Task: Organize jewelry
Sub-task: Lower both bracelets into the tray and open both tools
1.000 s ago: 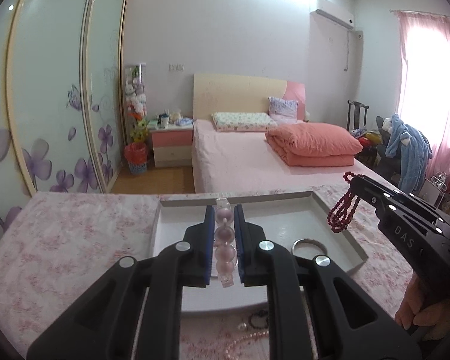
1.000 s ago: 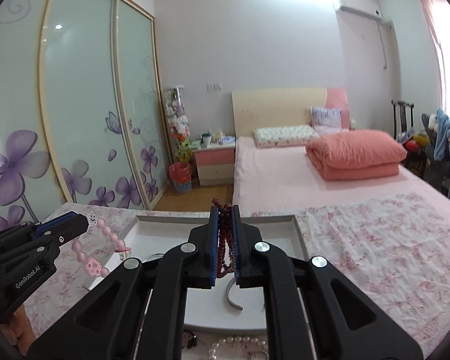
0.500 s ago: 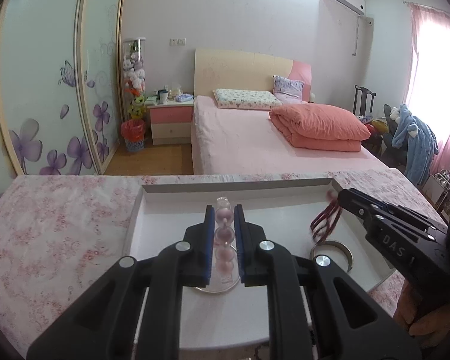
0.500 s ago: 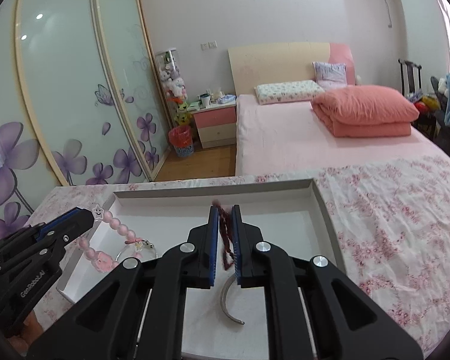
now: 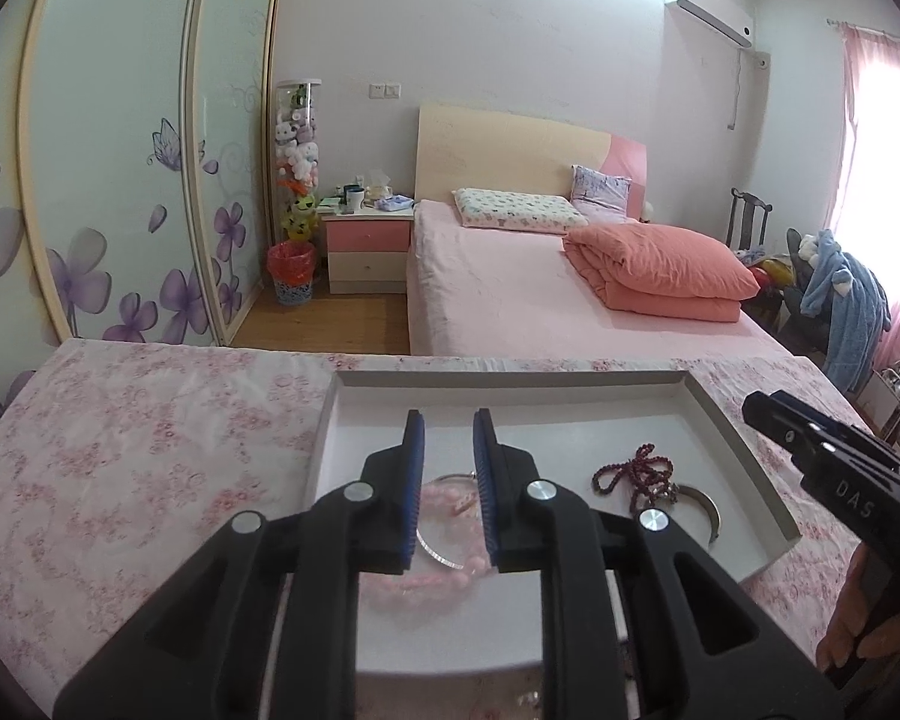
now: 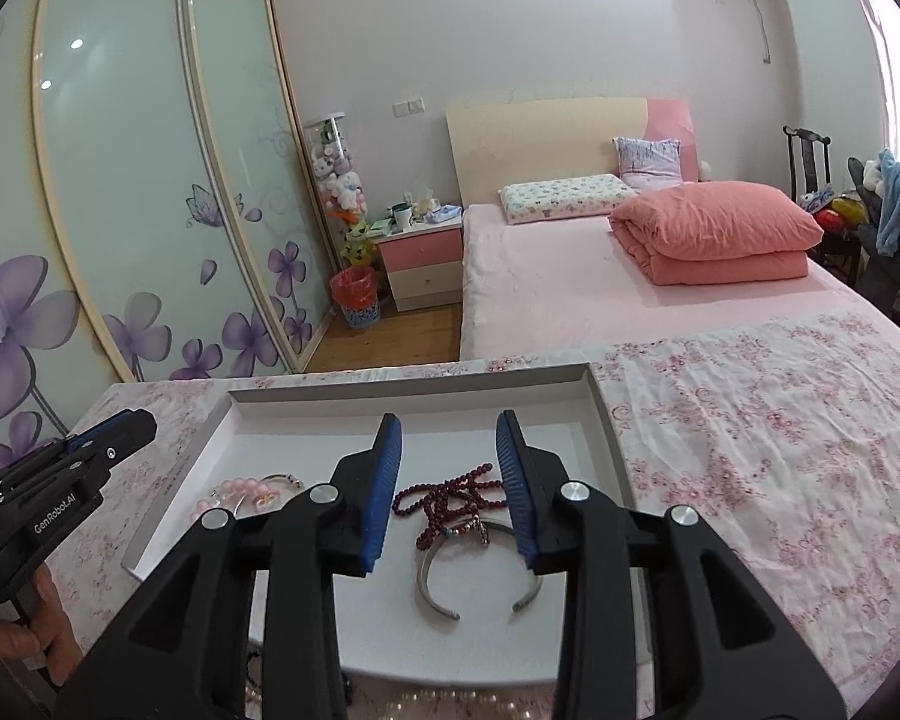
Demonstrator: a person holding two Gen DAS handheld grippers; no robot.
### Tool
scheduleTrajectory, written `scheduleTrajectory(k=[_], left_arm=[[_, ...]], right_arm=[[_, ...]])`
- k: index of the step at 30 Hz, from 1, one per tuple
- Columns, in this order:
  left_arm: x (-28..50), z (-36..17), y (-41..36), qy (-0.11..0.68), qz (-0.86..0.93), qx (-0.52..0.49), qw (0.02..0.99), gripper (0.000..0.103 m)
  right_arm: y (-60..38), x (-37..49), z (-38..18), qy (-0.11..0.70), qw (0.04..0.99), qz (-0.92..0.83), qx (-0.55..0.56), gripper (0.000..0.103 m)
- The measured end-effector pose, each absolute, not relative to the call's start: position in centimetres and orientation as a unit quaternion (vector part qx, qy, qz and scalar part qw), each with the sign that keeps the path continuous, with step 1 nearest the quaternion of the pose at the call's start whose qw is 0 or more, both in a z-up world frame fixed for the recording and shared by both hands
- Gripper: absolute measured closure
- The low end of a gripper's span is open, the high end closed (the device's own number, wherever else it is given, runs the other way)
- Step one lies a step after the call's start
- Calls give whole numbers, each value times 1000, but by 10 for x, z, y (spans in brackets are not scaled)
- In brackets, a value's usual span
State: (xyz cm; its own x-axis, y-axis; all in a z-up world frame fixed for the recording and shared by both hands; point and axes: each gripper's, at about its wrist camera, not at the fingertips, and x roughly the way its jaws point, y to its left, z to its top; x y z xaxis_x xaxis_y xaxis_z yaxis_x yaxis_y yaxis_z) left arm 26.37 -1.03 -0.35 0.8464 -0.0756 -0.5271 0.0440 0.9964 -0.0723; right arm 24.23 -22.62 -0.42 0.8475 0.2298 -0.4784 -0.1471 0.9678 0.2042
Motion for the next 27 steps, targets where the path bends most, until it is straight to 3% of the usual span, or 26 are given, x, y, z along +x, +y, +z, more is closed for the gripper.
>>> scheduleTrajectory(k=[7,23,27], left_arm=[[233,1,-6,275,-32,-27,960,84],[164,-42,15,332,-41,-30,942,57],[160,-51,13,344,-43,-25,938,54]], right_arm=[[-230,220,5,254,959,99,73,69],[-245,167,-63,369,923,104,32,69],[-249,163,-75,383,918,95,38,69]])
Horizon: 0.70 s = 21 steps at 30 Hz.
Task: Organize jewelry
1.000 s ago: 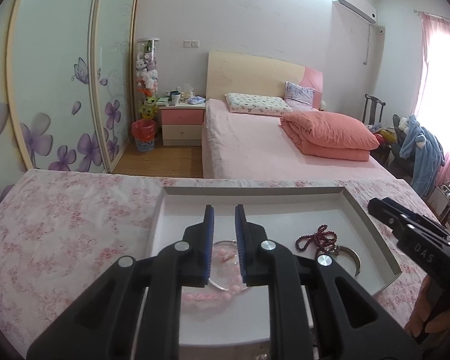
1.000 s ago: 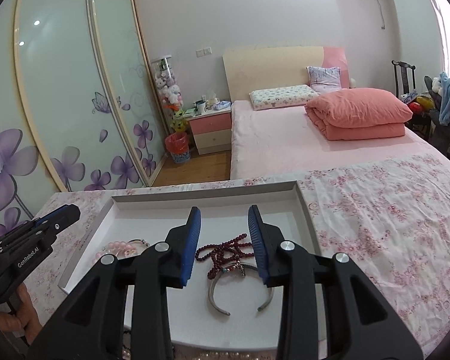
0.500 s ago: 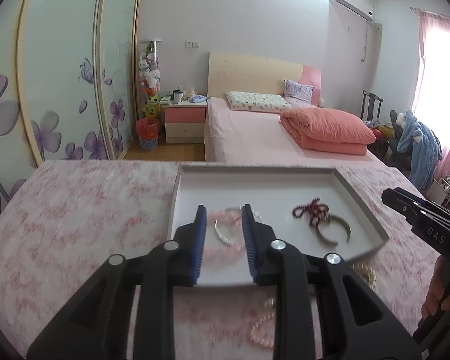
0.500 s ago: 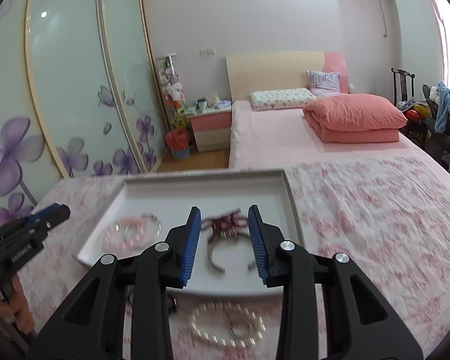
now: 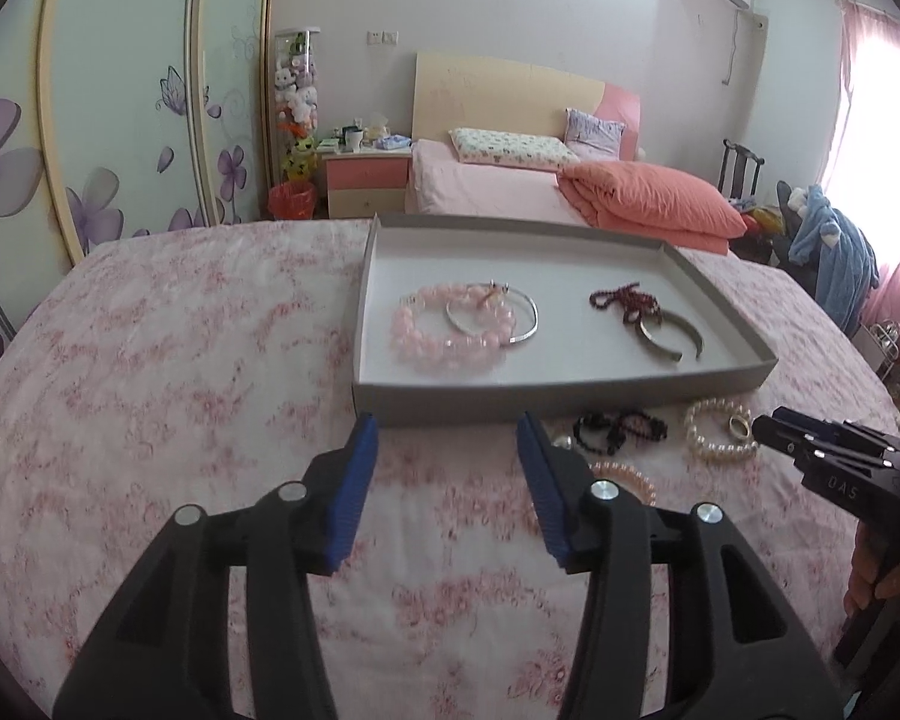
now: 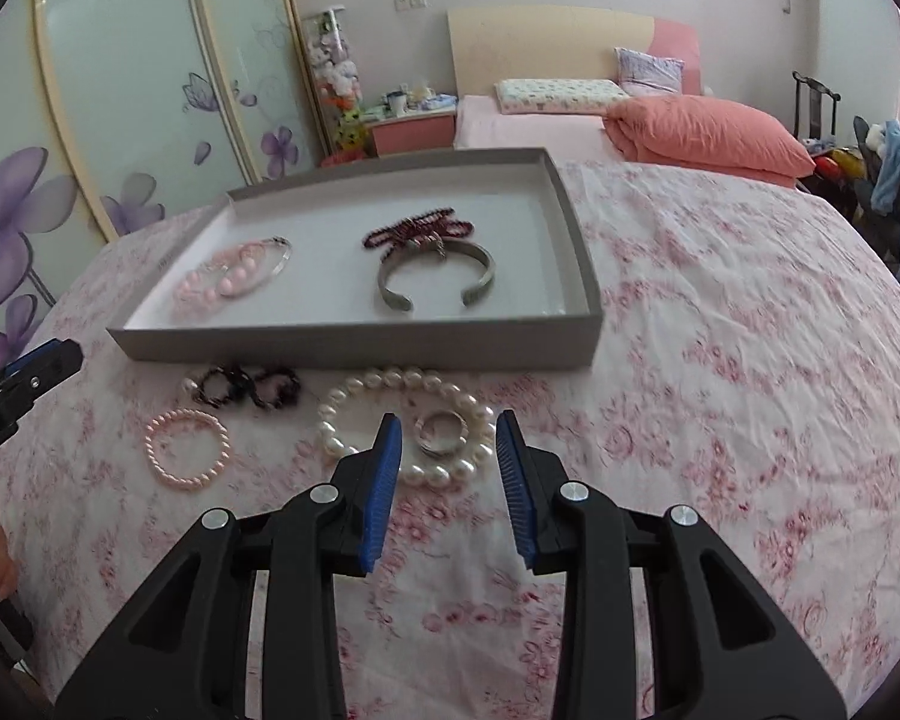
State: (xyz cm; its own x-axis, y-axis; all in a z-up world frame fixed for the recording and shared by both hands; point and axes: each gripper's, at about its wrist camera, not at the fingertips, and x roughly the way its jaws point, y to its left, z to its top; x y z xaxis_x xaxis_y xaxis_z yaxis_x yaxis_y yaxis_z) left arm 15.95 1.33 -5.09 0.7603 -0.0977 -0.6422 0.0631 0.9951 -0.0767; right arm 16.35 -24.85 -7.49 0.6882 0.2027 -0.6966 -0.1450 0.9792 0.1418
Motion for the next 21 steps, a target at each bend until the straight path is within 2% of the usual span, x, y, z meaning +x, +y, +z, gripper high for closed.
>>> scheduleTrajectory(k=[21], left_arm=[[166,-72,11,369,-43,-17,928,51]], right_arm=[[-239,191,-75,399,914,71,13,70]])
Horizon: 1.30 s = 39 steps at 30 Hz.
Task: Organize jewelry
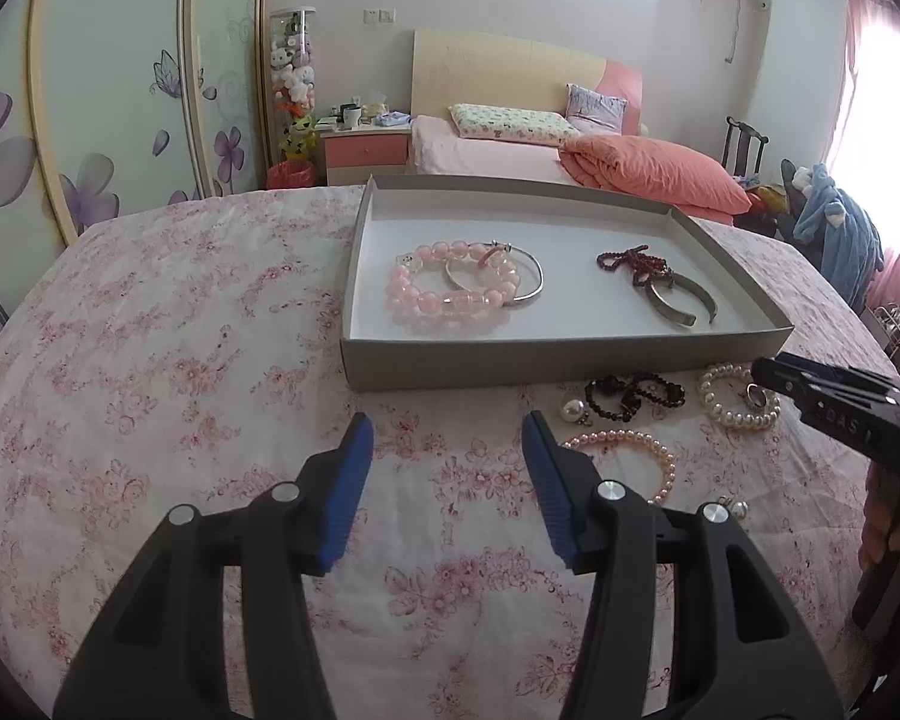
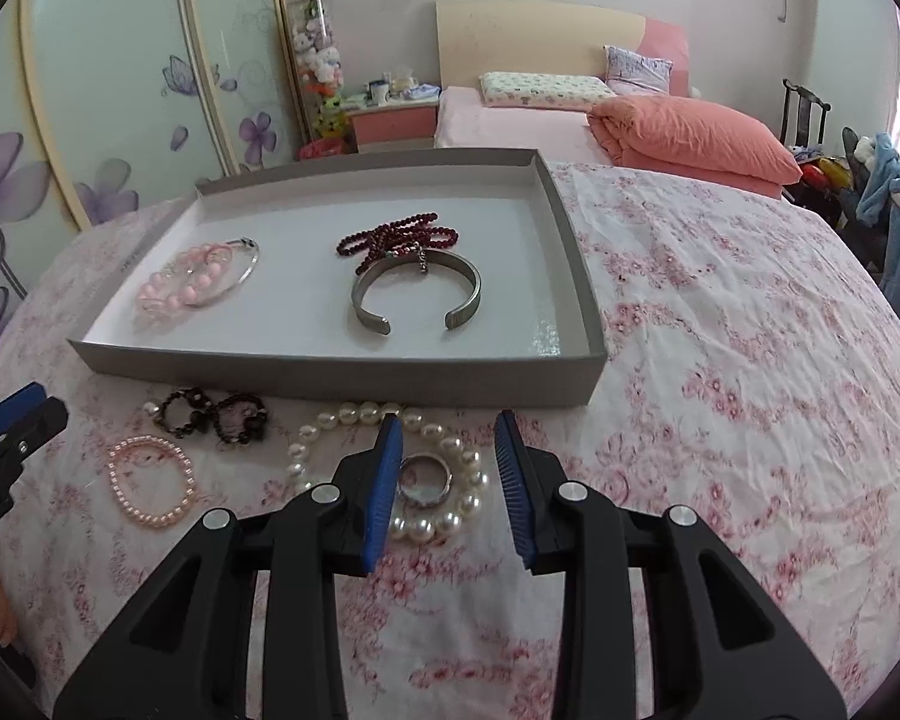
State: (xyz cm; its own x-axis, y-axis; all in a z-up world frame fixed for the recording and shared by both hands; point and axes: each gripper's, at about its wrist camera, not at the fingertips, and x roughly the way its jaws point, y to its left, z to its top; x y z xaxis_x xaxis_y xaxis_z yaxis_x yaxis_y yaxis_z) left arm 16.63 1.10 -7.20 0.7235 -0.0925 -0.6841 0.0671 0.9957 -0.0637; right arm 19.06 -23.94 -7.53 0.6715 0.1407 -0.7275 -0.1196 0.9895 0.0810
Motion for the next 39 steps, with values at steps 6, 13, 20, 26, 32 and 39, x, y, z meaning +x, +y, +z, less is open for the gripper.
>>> scheduleTrajectory(k=[6,13,20,26,32,39], left_arm=[[168,-74,11,373,-42,-17,927,51],[169,-77,11,378,-42,-17,925,51],[167,-76,7,378,-49,-13,924,49],[165,-77,3,381,-57,-8,923,49],[156,-71,-9,374,-85,-4,923,49],[140,-65,-53,372,-147,12,917,49]], right_arm=[[-229,201,-81,419,903,92,-12,71],[-239,204,-85,431,900,61,-12,76],[-262,197,-86,434,900,39,6,87],[-267,191,-85,436,899,35,4,92],[-269,182,-86,434,900,43,1,92],[-281,171,-87,428,903,26,9,93]])
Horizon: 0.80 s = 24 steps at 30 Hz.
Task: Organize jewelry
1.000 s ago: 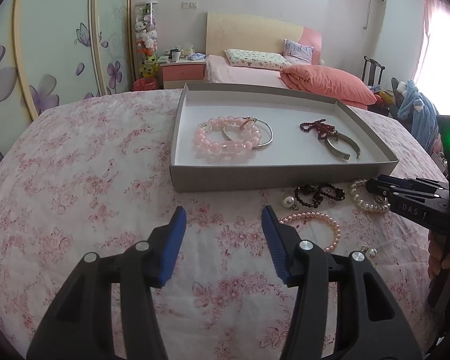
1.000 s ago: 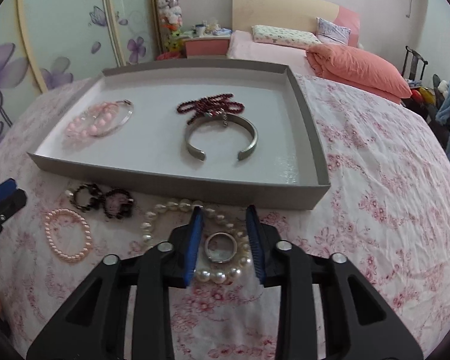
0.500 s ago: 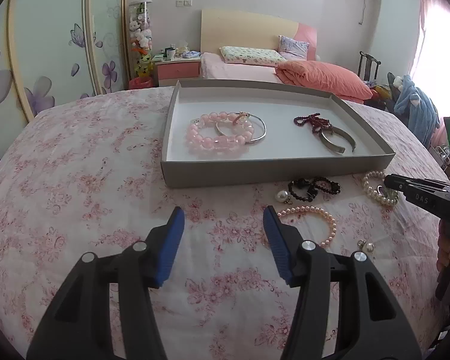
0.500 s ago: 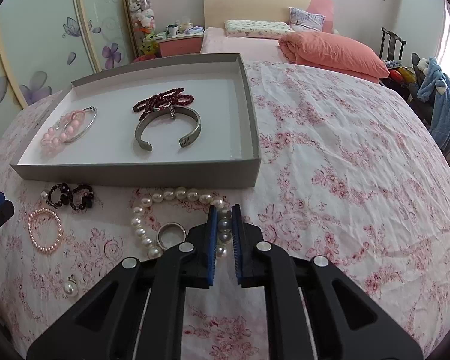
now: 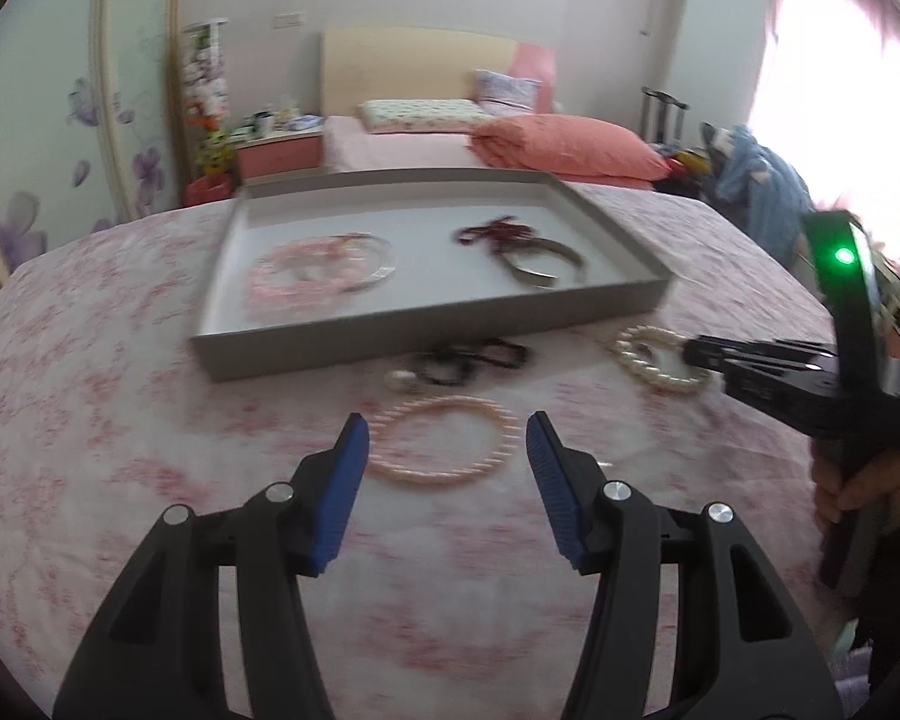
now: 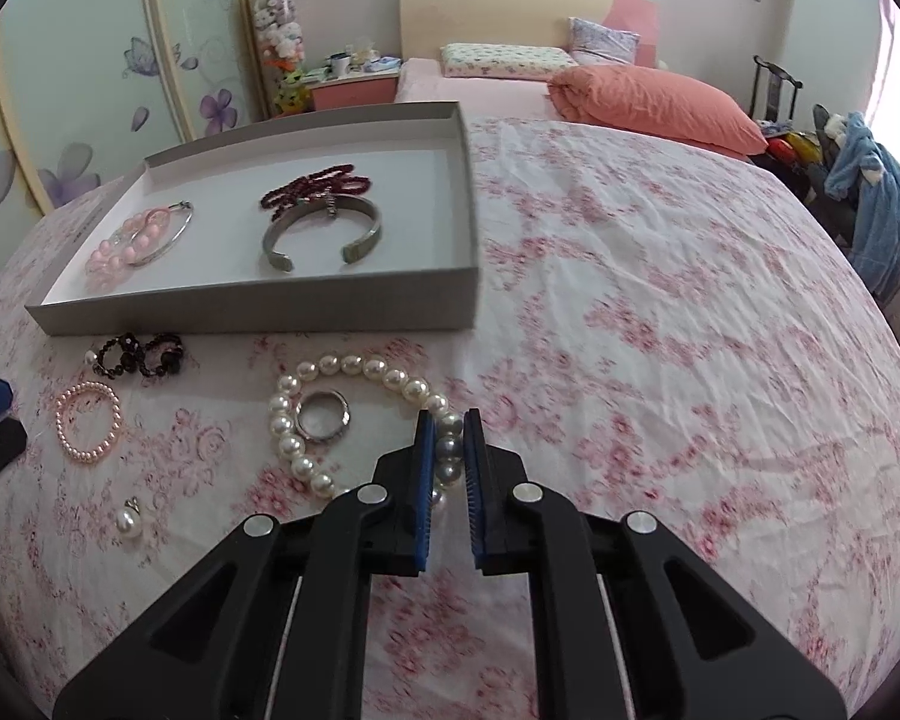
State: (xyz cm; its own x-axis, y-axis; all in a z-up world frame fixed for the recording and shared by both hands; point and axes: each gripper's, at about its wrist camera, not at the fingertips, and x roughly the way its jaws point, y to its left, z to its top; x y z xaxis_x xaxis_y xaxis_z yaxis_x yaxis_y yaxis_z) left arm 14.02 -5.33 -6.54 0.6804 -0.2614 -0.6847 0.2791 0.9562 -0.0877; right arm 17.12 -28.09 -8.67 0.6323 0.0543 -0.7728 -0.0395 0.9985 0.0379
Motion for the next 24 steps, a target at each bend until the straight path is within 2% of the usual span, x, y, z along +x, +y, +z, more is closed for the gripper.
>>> scheduleTrajectory(k=[10,16,20,24], left_arm=[[140,-84,-115,400,-177,59,898,51],[152,-99,-134,424,-163,79,887,69],[156,-100,-135,423,-155,79,889,89],[153,-100,-127,423,-152,81,890,89]], right_arm=[[-298,159,-88,421,906,19,31,92],[-301,159,-89,421,906,23,39,92],[-302,159,-89,421,906,23,39,92],[-299,157,-88,421,906,32,33,92]])
